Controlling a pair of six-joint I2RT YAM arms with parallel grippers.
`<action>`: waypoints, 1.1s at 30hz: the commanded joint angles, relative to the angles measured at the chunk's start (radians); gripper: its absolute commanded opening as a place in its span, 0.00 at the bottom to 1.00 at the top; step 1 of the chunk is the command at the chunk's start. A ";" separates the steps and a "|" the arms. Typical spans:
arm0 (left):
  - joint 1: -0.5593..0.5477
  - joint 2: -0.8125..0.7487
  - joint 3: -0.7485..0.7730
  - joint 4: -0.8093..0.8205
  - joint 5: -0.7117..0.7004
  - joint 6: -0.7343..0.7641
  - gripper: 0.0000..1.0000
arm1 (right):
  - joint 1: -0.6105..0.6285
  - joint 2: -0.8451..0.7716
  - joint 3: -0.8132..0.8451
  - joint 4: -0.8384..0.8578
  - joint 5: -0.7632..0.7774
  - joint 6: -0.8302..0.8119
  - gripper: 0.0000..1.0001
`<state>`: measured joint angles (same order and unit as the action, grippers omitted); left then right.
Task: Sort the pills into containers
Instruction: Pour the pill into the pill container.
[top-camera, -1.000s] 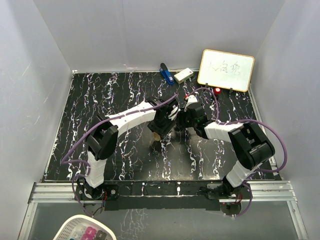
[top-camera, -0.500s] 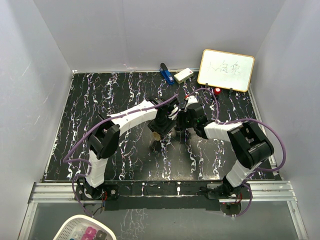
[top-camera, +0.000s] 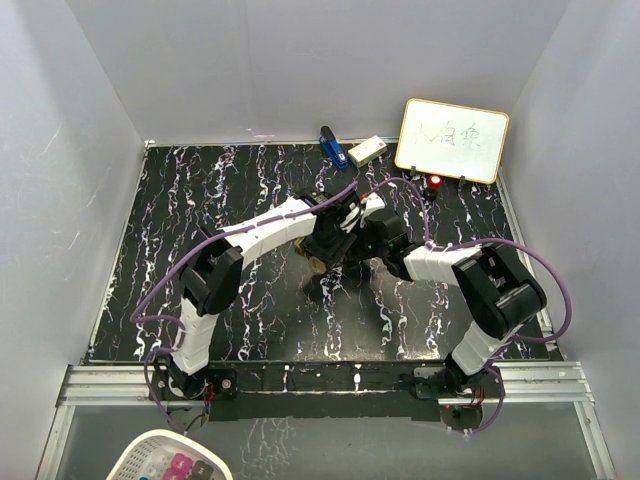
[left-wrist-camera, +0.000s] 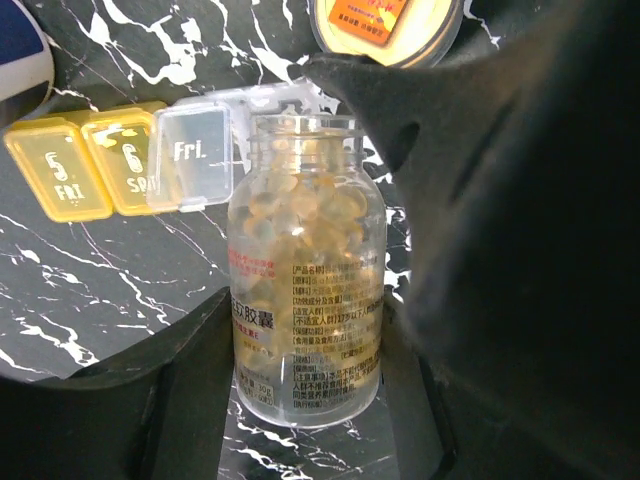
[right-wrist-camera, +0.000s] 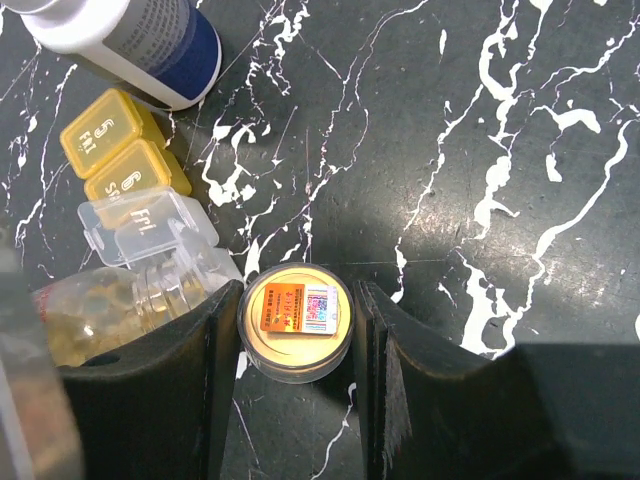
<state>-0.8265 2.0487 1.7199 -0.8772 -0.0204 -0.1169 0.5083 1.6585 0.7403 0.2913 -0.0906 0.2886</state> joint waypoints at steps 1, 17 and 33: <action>-0.003 -0.002 0.001 0.008 0.005 -0.003 0.00 | 0.010 -0.027 0.019 0.082 -0.031 -0.024 0.00; -0.003 -0.073 -0.118 0.087 -0.023 -0.032 0.00 | 0.011 -0.020 0.014 0.081 -0.018 -0.026 0.00; -0.003 -0.309 -0.347 0.274 -0.079 -0.067 0.00 | 0.011 -0.011 0.026 0.069 -0.001 -0.036 0.00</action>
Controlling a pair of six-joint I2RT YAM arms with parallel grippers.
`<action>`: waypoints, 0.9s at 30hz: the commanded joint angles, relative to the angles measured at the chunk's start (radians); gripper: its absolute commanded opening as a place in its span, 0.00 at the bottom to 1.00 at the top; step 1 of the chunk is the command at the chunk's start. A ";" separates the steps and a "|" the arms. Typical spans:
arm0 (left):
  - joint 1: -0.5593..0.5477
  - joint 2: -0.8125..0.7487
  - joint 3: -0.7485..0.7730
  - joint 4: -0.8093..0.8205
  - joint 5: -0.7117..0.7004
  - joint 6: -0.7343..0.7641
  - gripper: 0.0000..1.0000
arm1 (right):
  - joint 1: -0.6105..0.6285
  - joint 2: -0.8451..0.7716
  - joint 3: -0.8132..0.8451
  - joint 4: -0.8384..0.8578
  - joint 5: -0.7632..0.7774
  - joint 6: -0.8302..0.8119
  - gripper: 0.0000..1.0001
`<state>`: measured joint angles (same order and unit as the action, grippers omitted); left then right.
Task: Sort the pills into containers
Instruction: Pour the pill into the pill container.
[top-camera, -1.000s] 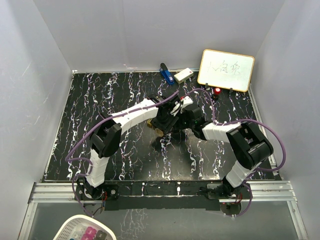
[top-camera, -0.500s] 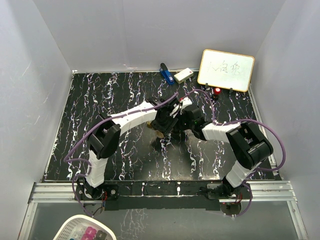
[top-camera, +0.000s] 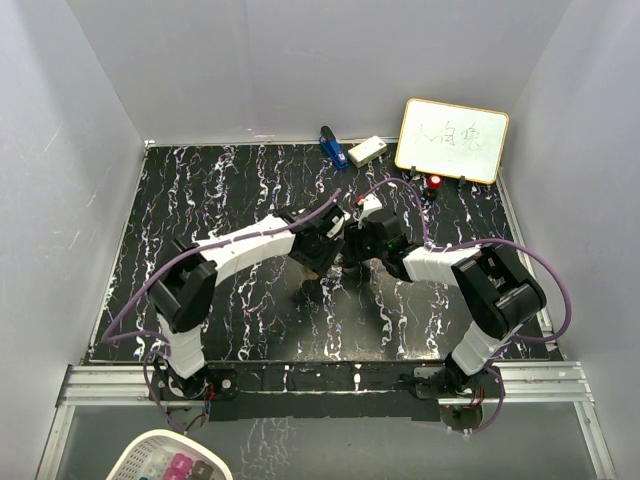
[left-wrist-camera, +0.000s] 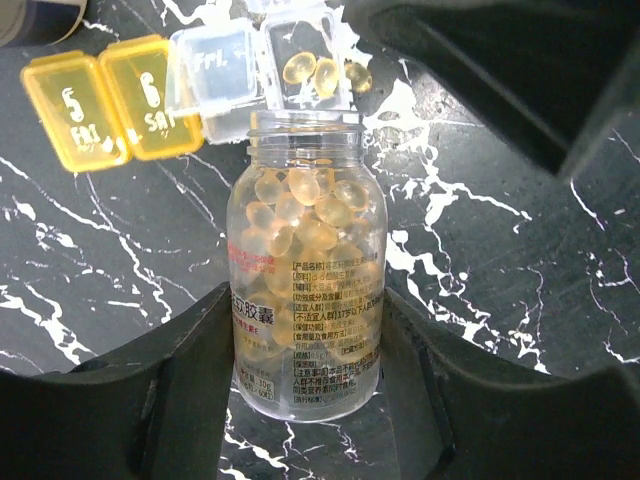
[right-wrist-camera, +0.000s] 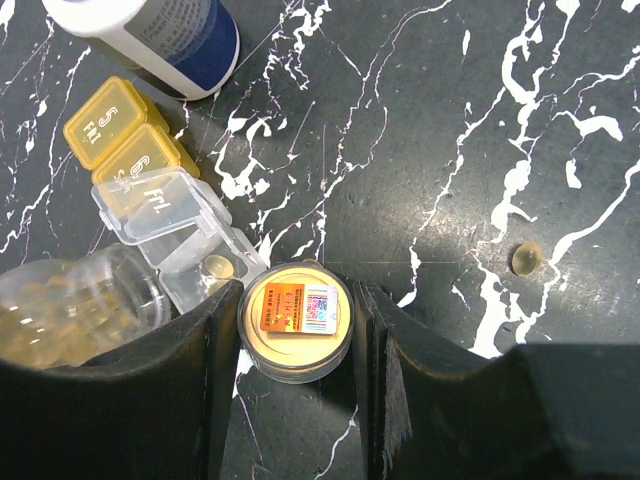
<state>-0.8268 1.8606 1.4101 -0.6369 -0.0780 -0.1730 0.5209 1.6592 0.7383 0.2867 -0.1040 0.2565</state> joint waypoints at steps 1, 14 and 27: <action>-0.003 -0.135 -0.049 0.042 -0.022 -0.011 0.00 | -0.001 -0.011 0.029 0.073 0.014 -0.004 0.00; -0.003 -0.436 -0.284 0.300 -0.047 -0.007 0.00 | -0.001 -0.044 0.023 0.035 0.125 -0.015 0.00; -0.002 -0.675 -0.576 0.629 -0.060 0.072 0.00 | -0.001 -0.264 0.060 -0.152 0.126 -0.068 0.00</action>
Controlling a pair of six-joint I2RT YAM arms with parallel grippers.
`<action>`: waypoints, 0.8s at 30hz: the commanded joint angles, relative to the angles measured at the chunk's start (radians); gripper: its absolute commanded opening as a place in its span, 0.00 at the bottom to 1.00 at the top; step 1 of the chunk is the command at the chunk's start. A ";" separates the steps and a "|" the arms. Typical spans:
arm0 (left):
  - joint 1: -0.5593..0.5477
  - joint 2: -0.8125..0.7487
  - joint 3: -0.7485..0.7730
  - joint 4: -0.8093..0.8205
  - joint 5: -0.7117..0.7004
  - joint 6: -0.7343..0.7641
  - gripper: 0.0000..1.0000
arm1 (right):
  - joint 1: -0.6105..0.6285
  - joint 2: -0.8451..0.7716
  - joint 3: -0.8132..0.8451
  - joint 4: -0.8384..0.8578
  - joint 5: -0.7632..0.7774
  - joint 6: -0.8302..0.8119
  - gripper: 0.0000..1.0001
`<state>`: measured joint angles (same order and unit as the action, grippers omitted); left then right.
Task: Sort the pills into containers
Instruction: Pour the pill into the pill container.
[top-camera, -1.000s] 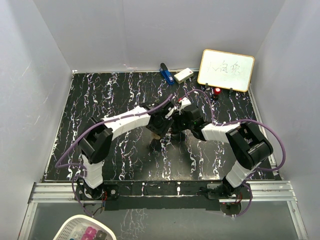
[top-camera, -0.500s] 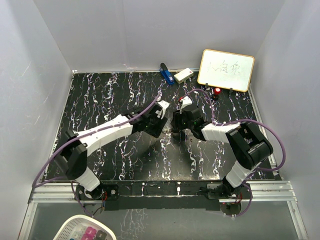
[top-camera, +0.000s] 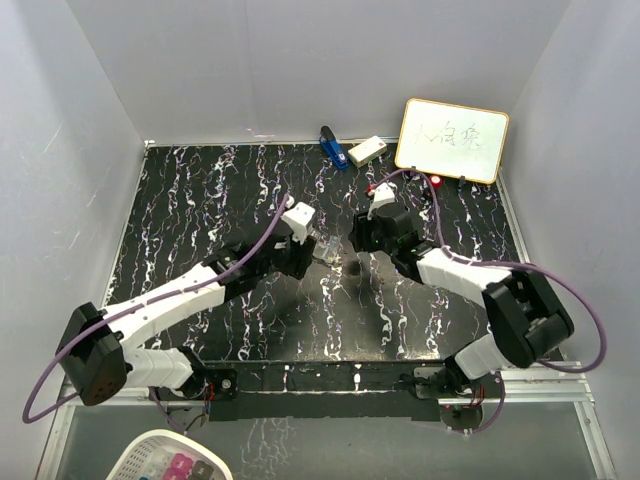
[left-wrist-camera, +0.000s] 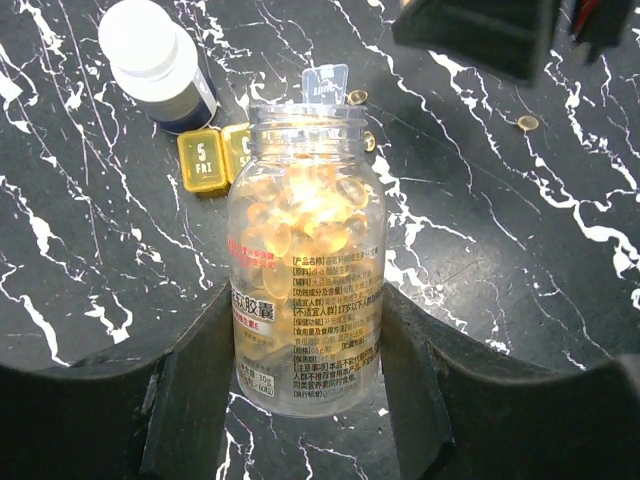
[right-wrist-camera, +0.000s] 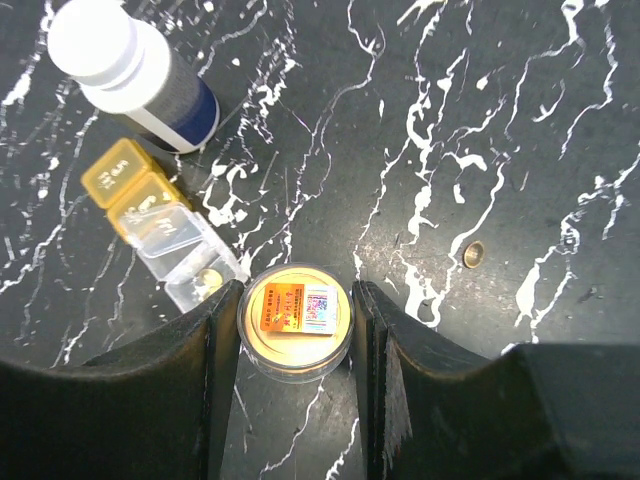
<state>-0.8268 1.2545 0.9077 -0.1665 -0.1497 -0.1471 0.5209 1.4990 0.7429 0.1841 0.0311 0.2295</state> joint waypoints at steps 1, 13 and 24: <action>-0.003 -0.094 -0.109 0.203 0.029 0.057 0.00 | -0.001 -0.127 0.058 -0.064 -0.029 -0.047 0.00; 0.006 -0.409 -0.433 0.619 0.269 0.091 0.00 | 0.002 -0.317 0.069 -0.066 -0.448 -0.067 0.00; 0.008 -0.488 -0.498 0.679 0.395 0.088 0.00 | 0.019 -0.413 0.122 -0.074 -0.648 -0.065 0.00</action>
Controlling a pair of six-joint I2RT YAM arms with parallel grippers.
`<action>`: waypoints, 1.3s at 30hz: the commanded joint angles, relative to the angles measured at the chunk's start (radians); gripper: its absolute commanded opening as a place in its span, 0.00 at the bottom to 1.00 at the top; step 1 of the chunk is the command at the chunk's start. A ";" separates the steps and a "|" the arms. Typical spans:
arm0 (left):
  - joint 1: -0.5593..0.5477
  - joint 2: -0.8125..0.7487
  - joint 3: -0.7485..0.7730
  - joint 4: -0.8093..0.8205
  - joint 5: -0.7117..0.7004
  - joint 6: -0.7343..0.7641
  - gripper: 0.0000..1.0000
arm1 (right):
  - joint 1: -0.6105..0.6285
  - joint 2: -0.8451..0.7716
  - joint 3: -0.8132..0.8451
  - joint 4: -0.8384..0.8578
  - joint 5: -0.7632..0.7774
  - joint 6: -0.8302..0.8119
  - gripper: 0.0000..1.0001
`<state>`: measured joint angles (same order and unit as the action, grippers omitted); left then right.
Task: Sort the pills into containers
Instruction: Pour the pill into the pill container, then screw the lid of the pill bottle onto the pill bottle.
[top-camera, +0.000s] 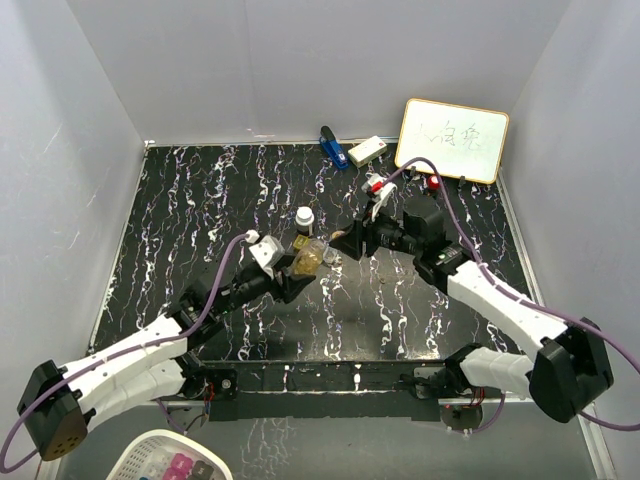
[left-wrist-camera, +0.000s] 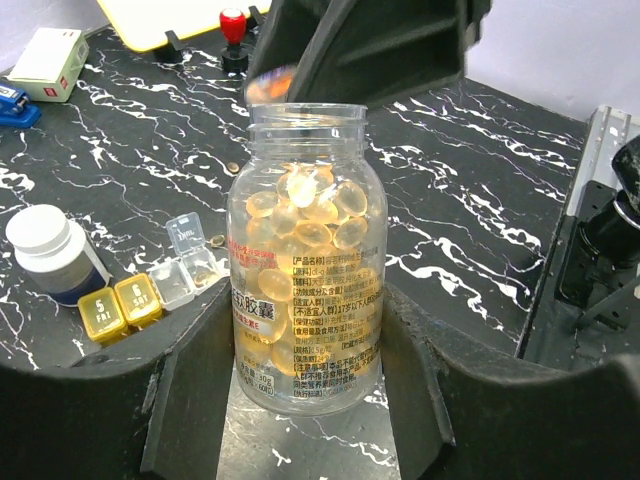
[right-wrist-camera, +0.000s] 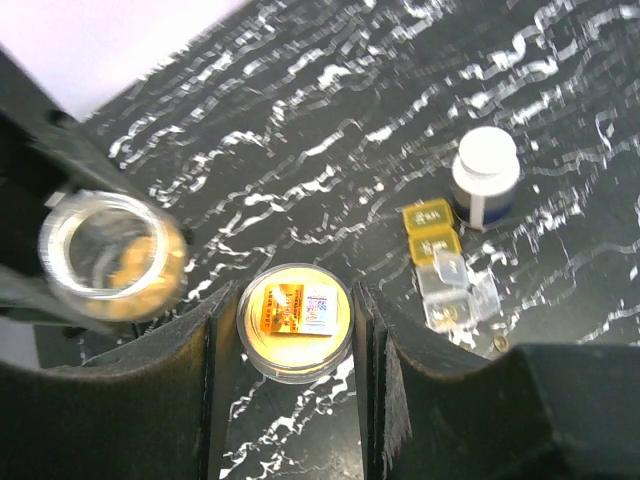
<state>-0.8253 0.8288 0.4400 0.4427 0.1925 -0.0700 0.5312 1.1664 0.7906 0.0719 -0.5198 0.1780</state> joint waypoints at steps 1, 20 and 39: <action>0.006 -0.077 -0.040 0.073 0.052 0.009 0.00 | 0.010 -0.092 0.079 0.034 -0.113 -0.014 0.00; 0.010 -0.034 -0.143 0.437 0.157 -0.121 0.00 | 0.102 -0.133 0.154 0.077 -0.234 -0.011 0.00; 0.009 -0.032 -0.132 0.520 0.190 -0.125 0.00 | 0.187 -0.088 0.156 0.125 -0.155 -0.040 0.00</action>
<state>-0.8196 0.8291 0.2771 0.8814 0.3775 -0.2024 0.7086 1.0901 0.9077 0.1226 -0.6987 0.1551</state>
